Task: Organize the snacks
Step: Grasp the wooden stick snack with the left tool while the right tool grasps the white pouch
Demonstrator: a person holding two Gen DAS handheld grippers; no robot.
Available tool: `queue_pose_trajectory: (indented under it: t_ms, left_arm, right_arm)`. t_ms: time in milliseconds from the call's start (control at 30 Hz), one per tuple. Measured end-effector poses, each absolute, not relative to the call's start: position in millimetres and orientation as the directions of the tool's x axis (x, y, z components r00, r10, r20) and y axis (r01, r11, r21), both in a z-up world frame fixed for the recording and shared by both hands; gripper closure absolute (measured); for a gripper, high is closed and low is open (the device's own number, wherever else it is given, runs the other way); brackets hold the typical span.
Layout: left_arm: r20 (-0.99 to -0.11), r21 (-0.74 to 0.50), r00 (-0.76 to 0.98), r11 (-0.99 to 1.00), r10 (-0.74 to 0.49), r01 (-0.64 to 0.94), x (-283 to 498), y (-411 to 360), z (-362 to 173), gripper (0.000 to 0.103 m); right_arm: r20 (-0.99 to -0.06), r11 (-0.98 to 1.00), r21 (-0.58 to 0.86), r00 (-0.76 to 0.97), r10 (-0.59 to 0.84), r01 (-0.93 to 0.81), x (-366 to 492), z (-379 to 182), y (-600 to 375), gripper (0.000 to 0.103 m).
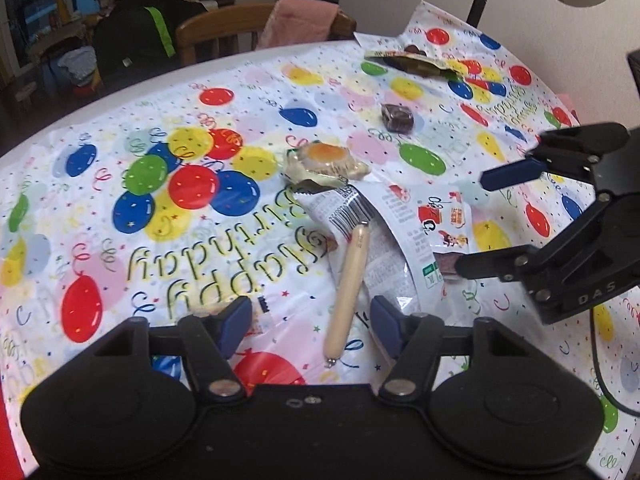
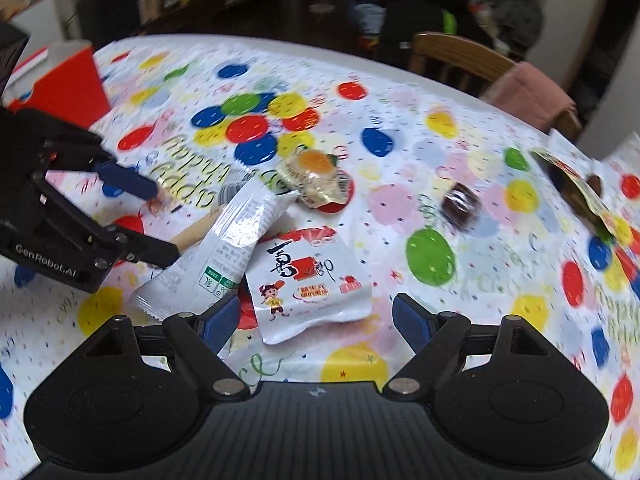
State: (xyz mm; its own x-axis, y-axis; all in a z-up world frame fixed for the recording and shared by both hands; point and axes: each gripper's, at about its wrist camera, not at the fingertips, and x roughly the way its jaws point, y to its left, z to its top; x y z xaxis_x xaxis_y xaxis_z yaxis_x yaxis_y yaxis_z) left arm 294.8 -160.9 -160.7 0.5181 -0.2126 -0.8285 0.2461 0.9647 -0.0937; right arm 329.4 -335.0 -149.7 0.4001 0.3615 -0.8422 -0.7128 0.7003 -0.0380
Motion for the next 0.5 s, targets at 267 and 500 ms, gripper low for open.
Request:
queue_pose_trajectory:
  t_ms: [267,500]
  left_arm:
    - [-0.852,-0.171,0.448,0.952,-0.273,0.255,310,-159,-170,0.061]
    - [-0.854,-0.165,0.443,0.948,-0.275,0.271,309,-166,-171,0.091]
  right_arm:
    - [-0.868,0.624,-0.029,0.329,0.371,-0.781,349,-169,-325,0.02]
    - [-0.855,0.624,-0.002,0.325,0.404,-0.781,350,-173,-329,0.021]
